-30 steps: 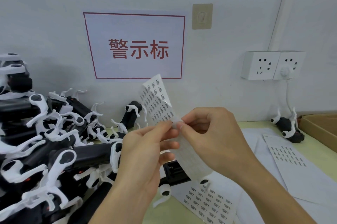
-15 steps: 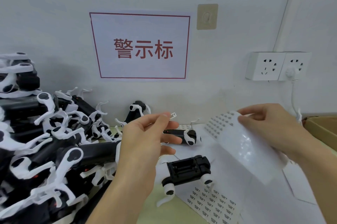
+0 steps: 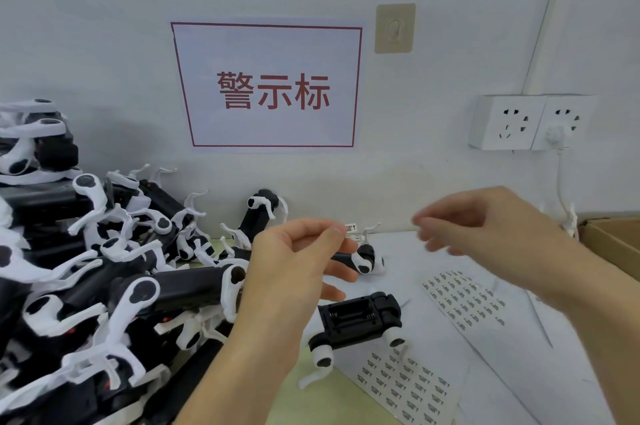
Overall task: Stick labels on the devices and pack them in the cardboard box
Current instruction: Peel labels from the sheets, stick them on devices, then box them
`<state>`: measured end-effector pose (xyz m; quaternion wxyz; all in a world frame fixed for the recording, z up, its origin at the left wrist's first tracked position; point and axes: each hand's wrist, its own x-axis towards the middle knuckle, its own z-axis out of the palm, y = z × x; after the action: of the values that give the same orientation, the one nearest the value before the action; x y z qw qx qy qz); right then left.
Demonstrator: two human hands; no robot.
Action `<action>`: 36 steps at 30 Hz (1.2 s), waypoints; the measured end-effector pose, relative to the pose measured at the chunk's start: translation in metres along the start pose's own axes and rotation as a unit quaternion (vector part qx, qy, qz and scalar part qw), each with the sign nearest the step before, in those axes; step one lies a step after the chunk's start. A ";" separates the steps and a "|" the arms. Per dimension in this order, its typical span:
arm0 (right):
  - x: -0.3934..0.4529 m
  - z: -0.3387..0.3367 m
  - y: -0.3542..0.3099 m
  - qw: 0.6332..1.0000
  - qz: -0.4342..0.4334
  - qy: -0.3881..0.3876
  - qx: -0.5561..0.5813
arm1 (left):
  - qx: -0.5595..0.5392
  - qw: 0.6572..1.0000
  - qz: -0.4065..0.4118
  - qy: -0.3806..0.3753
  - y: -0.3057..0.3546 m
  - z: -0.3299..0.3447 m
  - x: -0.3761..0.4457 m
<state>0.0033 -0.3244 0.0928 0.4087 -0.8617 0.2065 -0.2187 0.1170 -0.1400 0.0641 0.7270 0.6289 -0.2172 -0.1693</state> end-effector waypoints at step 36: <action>0.008 0.029 0.003 0.998 -0.018 0.020 -0.051 | 0.612 0.763 0.102 -0.184 -0.048 0.001 0.001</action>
<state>0.0255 -0.3126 0.0750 0.3557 -0.8805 0.2105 -0.2323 0.1187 -0.1490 0.0170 0.1469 0.8713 -0.4667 -0.0380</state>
